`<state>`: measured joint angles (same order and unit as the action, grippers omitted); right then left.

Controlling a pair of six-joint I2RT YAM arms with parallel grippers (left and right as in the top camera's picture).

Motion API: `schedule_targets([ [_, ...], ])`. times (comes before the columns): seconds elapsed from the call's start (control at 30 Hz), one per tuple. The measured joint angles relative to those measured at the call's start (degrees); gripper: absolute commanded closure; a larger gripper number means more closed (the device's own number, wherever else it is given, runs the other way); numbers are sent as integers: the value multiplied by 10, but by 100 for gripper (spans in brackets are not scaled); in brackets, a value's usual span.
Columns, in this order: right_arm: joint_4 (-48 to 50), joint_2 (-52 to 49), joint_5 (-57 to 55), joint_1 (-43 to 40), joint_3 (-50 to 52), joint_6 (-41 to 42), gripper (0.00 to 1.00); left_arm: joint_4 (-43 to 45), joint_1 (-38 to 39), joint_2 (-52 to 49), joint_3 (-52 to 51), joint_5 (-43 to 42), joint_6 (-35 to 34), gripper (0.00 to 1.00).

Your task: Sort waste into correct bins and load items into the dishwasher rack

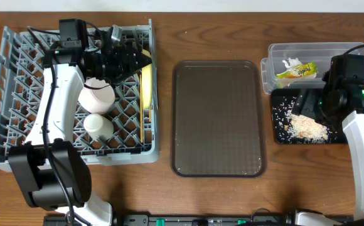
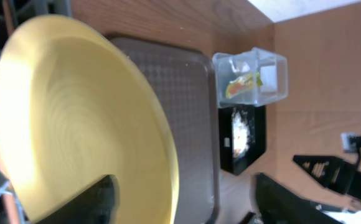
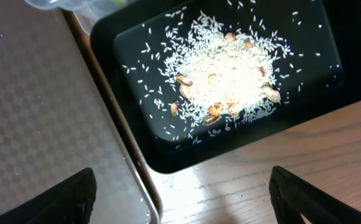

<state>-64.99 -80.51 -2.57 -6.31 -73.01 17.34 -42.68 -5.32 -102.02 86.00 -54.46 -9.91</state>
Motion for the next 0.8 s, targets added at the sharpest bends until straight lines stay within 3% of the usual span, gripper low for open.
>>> schedule_targets([
  [0.07, 12, 0, 1, 0, 0, 0, 2, -5, 0, 0, 0, 12, 5, 19],
  [0.17, 45, 0, 14, 0, 0, -3, 1, -24, 0, 3, 0, 60, 24, 18],
  [0.37, 150, 0, 90, 3, 0, -53, 1, -35, 0, 63, -3, 225, 38, 16],
  [0.4, 167, 0, 102, 7, 0, -65, 1, -36, 0, 77, -3, 248, 39, 11],
  [0.5, 196, -1, 123, 27, 0, -102, 1, -57, 0, 127, -2, 328, 42, 10],
  [0.8, 101, -30, 119, 47, 0, -137, 10, -249, 0, 153, -3, 448, 42, 10],
])
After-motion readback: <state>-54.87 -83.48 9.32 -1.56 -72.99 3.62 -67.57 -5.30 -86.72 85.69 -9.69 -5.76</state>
